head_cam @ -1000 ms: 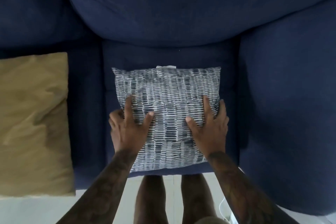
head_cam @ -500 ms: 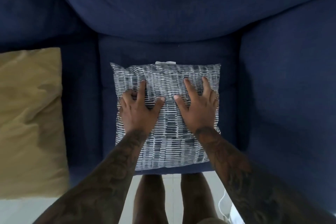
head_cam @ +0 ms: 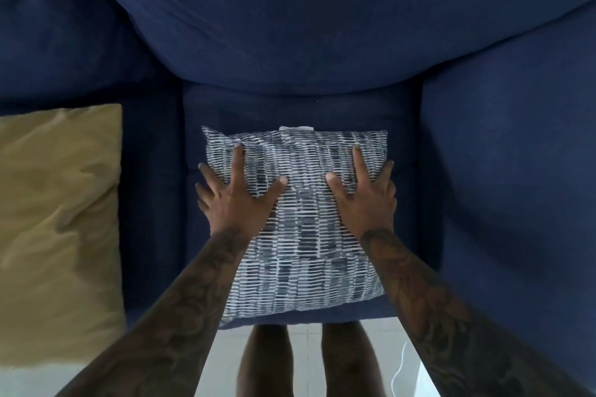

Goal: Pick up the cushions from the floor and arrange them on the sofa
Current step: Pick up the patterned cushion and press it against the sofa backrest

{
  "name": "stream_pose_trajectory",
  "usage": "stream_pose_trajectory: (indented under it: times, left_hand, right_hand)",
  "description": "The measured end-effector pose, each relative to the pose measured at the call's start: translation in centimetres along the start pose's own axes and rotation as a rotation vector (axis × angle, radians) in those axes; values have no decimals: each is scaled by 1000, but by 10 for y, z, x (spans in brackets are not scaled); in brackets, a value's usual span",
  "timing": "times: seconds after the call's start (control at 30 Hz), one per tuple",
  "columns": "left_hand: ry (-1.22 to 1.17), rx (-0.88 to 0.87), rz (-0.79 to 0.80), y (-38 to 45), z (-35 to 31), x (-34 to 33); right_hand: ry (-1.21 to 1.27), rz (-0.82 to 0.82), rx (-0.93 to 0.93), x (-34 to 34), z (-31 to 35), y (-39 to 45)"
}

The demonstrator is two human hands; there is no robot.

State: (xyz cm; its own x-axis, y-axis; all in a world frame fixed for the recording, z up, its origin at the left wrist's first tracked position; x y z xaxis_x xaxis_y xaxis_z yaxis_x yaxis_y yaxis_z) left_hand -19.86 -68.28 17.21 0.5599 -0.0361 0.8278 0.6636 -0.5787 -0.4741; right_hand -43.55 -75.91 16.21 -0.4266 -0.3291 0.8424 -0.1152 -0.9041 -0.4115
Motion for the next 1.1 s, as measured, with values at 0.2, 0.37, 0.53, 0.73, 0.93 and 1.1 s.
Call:
stream_pose_trajectory:
  times: [0.2,0.37,0.53,0.73,0.93,1.1]
  left_hand:
    - [-49,34,88,4,-4,-4]
    - [-110,25,23,-2,-6,1]
    - [-217,60,19,-11,-7,5]
    - [-254,-111,-153,-25,-23,23]
    - [-329,-179,-310,-39,-34,43]
    - [-508,-250,-470,-34,-61,70]
  right_hand:
    - [98,91,-173,-3,4,6]
    - [186,81,-189,-1,11,1]
    - [211,122,-187,5,3,1]
    - [285,-19,-107,20,5,-6]
    - [433,-263,21,45,10,-22]
    - [531,-459,132,81,33,-15]
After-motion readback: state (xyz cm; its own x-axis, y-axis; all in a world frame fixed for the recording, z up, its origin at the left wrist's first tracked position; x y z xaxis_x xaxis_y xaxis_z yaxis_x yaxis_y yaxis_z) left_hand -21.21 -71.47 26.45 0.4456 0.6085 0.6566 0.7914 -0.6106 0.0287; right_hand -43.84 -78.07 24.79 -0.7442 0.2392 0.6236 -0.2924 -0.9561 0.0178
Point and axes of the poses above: each hand's wrist, its own y-axis towards the middle knuckle, its own x-axis out of the back of the hand, z = x × y, the point moved 4 cm from there along y, towards the middle knuckle, and after that the axes turned 13 degrees about -z, right-handed, at the moved point
